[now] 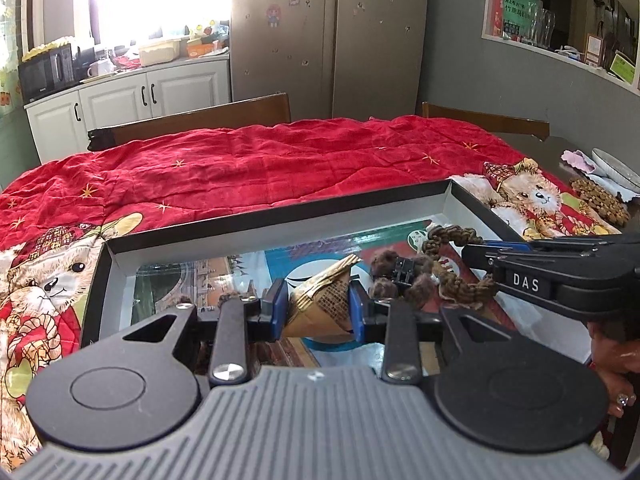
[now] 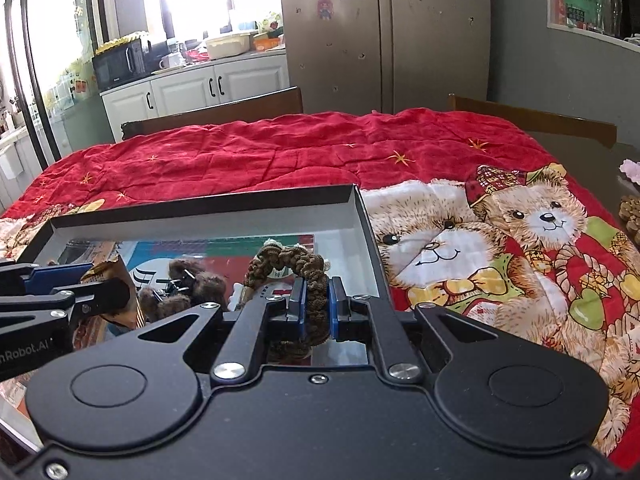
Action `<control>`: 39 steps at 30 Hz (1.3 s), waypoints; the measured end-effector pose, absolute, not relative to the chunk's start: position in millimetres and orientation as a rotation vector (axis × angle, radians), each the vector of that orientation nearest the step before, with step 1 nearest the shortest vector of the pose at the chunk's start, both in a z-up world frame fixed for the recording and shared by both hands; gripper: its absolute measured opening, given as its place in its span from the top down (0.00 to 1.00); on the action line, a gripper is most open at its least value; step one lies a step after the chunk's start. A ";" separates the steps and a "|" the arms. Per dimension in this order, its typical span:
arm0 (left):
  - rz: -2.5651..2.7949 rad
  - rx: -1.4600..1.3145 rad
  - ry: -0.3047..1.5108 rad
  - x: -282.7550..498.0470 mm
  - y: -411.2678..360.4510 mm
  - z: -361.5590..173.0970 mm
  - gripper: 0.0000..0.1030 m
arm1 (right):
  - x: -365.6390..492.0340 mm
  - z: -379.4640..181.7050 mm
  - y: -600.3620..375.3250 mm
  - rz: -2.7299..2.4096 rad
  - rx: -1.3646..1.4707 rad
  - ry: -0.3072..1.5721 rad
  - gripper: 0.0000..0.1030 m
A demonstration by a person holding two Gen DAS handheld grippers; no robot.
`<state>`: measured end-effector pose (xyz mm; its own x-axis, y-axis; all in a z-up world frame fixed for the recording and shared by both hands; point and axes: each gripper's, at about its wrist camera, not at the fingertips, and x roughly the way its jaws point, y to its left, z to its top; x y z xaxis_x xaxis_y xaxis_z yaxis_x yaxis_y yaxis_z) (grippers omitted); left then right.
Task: Organize objects
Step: 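Lower the paper pyramid and open the left gripper while the right releases the rope ring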
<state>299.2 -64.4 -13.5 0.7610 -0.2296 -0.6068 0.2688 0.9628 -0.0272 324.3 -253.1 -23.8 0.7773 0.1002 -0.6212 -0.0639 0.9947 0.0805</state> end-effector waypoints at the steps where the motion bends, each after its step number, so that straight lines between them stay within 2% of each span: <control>1: -0.270 0.063 0.654 299.6 -64.3 -13.9 0.65 | 324.2 -24.4 -253.1 0.090 0.055 0.676 0.89; 21: -0.268 0.095 0.686 300.0 -67.3 -17.7 0.64 | 325.8 -26.0 -250.7 0.096 0.027 0.690 0.89; 30: -0.260 0.108 0.674 297.9 -68.7 -16.3 0.59 | 325.4 -26.2 -250.7 0.102 0.045 0.689 0.87; 32: -0.258 0.111 0.671 297.2 -69.0 -16.0 0.55 | 325.3 -25.7 -251.3 0.100 0.046 0.687 0.87; 34: -0.256 0.115 0.668 297.0 -69.5 -15.8 0.55 | 325.1 -25.5 -252.4 0.100 0.050 0.687 0.87; 37: -0.259 0.115 0.660 295.9 -69.4 -14.6 0.47 | 324.3 -24.0 -254.0 0.102 0.062 0.678 0.86; 39: -0.262 0.114 0.655 294.9 -69.7 -13.8 0.47 | 323.5 -22.4 -256.0 0.104 0.068 0.672 0.85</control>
<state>294.9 -69.7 -13.8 0.7613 -0.2044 -0.6154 0.2761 0.9609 0.0225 323.5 -256.0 -22.4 0.7774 0.1180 -0.6178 -0.0739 0.9926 0.0966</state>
